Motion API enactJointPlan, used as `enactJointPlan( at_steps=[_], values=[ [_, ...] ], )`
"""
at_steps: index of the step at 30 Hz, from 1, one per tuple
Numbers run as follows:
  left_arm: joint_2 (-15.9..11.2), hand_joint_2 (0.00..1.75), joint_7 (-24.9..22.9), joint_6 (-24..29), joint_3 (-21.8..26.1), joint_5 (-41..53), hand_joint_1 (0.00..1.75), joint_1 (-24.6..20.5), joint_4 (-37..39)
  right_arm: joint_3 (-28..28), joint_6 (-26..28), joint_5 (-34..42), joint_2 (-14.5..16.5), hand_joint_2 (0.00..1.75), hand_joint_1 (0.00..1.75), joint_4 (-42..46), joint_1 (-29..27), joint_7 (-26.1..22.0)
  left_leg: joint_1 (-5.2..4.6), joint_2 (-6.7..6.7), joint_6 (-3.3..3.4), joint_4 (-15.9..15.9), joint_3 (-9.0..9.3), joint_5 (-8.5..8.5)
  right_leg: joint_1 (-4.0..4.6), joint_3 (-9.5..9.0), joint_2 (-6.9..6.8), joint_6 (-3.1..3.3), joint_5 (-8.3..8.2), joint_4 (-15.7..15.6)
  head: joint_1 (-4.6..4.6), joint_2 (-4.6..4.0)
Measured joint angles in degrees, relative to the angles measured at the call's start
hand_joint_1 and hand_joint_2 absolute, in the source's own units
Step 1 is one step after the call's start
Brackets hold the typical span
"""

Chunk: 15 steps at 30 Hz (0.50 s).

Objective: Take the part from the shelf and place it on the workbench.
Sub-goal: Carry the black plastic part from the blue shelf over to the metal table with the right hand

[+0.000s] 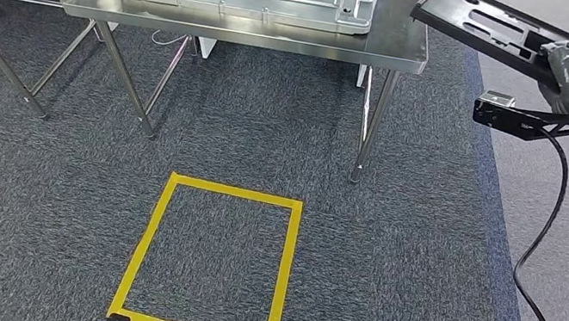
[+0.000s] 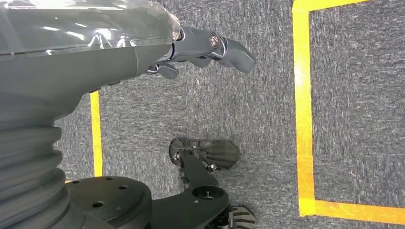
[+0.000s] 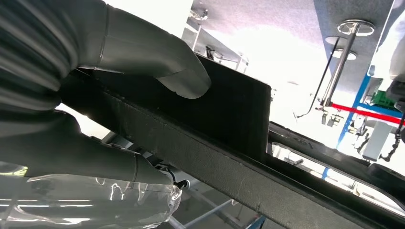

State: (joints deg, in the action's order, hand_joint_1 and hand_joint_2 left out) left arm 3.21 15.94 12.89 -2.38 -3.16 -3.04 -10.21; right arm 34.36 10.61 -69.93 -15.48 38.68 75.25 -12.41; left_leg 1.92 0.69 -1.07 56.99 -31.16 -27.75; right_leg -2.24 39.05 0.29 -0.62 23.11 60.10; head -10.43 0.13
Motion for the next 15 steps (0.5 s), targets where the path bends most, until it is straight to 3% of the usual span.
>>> enactJointPlan(
  at_steps=[5,15],
  values=[
    [0.03,1.75,-1.02,0.14,0.09,0.04,0.0,0.03,0.0,0.32,1.11,1.5,-0.18,1.75,1.75,-0.16,-1.3,-0.38,0.2,0.01,-1.9,-0.02,0.08,0.09,0.2,-0.07,0.0,0.02,-0.01,0.03,0.0,-0.01],
    [0.07,1.75,-1.8,-0.5,0.43,0.06,0.0,0.1,0.0,0.33,3.58,3.18,-1.52,1.75,1.75,2.26,-8.53,-0.48,0.06,0.0,-1.83,0.49,-0.01,0.01,0.25,-0.39,-0.03,-0.5,-0.36,-0.38,0.01,0.0]
  ],
)
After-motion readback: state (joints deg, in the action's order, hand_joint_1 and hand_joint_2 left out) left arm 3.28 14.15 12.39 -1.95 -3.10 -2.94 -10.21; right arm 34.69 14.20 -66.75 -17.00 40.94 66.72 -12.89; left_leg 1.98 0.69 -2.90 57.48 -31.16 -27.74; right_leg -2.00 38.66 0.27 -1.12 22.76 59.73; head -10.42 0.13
